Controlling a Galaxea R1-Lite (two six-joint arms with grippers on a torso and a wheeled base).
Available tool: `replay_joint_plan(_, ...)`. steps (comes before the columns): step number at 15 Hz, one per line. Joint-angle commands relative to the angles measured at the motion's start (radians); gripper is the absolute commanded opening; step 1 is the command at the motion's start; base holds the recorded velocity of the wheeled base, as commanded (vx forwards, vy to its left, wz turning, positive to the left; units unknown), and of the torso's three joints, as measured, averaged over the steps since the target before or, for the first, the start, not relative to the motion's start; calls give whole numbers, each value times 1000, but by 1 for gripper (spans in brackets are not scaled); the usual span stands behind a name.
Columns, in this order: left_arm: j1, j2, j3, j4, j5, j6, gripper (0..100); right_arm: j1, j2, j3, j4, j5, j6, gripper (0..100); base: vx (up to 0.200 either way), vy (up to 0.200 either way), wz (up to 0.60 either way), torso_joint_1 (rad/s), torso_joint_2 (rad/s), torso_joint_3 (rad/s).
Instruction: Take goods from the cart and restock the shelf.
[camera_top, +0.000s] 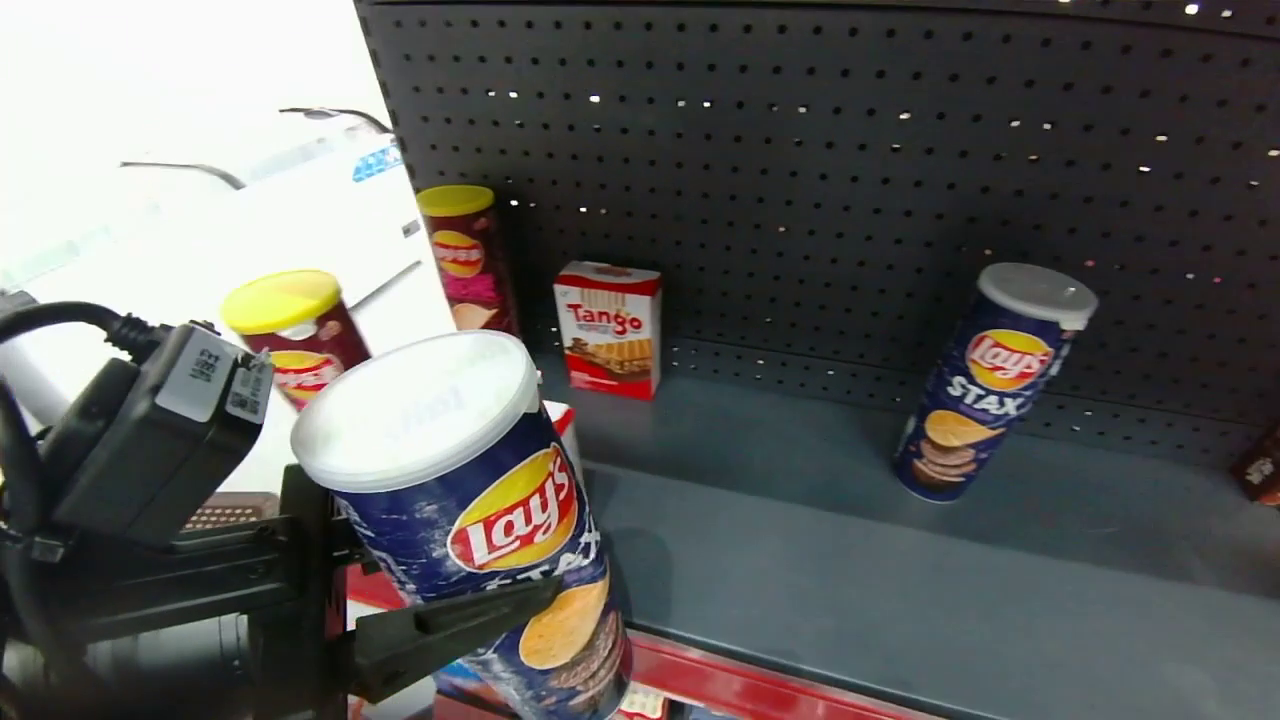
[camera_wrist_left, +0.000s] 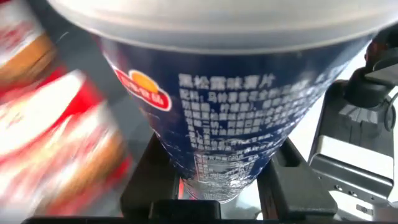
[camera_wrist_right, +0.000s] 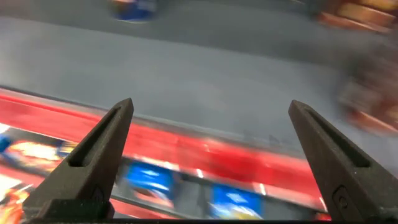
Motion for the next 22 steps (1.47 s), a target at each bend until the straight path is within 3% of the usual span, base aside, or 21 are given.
replay_joint_plan(1,2,2,0,1,0,0,0,0,1,0,0,1,0,100,0,0,-600,2,2,7)
replay_joint_plan(5,5,3,3,1,0,-2,0,0,1,0,0,1,0,100,0,0,-600,5,0,4)
replay_joint_plan(16,52,-4,0,-1,3,-2,0,0,1,-2,0,2,0,100,0,0,0,0,0,0)
replay_joint_plan(20,54,-4,25,1,29,0,0,-6,17,-8,3,2,-3,100,0,0,0,0,0,0)
replay_joint_plan(22,58,3,14,-1,45,-3,0,25,362,-301,-9,39,17,100,0,0,0,0,0,0)
